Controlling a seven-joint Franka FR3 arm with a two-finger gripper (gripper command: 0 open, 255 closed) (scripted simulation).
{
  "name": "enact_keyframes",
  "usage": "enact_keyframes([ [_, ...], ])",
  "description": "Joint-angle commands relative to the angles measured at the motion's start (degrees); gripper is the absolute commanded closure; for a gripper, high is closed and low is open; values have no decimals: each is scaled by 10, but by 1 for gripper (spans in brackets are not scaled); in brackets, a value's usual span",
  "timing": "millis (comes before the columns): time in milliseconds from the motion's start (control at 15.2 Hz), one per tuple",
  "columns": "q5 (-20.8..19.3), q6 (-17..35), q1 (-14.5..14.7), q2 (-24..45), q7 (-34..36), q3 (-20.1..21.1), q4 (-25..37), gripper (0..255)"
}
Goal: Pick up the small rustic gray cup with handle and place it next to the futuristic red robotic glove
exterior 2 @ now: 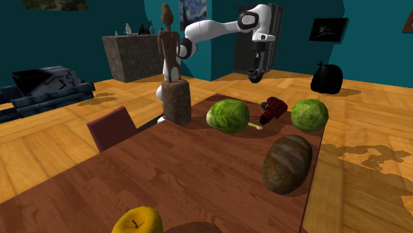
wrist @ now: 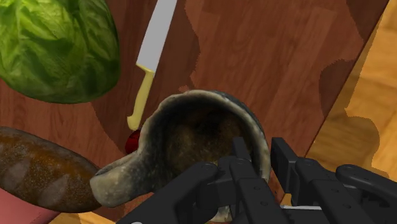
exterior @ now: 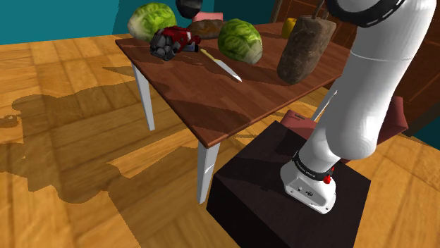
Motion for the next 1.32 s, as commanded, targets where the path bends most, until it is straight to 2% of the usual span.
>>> enact_keyframes([
  [0,-2,-20,14,39,18,7,57,255],
  [198,-6,-70,38,119,40,14,183,255],
  [594,-3,10,35,66,52,16,49,255],
  [1254,-2,108,31,26,65,17,-91,255],
])
